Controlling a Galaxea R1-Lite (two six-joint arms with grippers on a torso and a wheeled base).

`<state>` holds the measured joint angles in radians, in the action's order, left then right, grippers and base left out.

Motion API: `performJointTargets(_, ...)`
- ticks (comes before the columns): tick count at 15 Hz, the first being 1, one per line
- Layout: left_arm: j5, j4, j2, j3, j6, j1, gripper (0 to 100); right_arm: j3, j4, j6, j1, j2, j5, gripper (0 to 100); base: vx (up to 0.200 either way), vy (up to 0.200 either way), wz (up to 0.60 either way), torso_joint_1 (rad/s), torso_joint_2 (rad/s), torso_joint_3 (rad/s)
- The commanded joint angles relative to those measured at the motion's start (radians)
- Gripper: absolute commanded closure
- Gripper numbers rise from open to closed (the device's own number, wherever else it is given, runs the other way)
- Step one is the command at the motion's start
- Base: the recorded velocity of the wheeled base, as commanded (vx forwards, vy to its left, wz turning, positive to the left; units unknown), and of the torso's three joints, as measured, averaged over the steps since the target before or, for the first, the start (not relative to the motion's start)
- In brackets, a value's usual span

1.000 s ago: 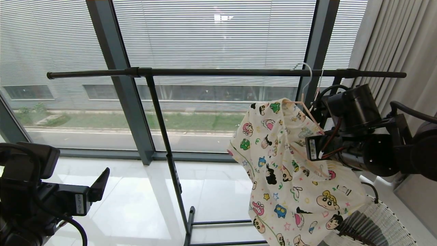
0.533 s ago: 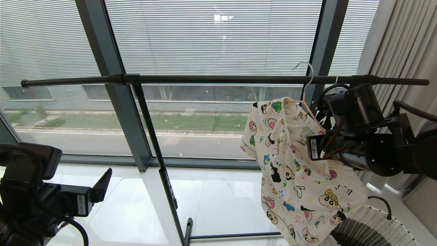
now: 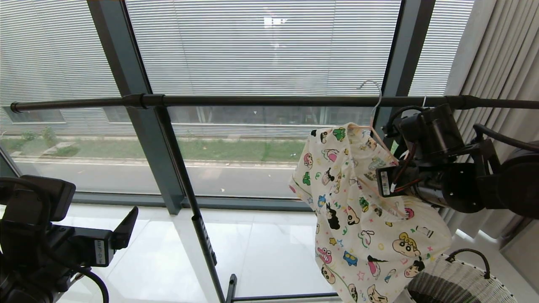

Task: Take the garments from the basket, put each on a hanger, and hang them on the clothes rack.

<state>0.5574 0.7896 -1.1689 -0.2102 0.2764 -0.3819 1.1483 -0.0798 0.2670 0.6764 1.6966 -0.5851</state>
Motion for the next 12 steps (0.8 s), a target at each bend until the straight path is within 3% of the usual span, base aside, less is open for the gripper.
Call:
performJointTargets(1, 0.001, 0.0, 0.002, 0.002, 0.0, 0.0, 0, 0.034, 0.0, -0.011, -0.02, 0.055, 0.001, 100, 0.0, 0.0, 0.0, 0.0, 0.0, 0.0)
performJointTargets(4, 0.001, 0.0, 0.002, -0.008, 0.0, -0.006, 0, 0.106, -0.003, -0.025, -0.038, 0.126, 0.002, 100, 0.0, 0.0, 0.0, 0.0, 0.0, 0.0)
performJointTargets(12, 0.006, 0.0, -0.005, -0.015, -0.002, -0.08, 0, 0.162, -0.002, -0.055, -0.06, 0.193, 0.005, 100, 0.0, 0.0, 0.0, 0.0, 0.0, 0.0)
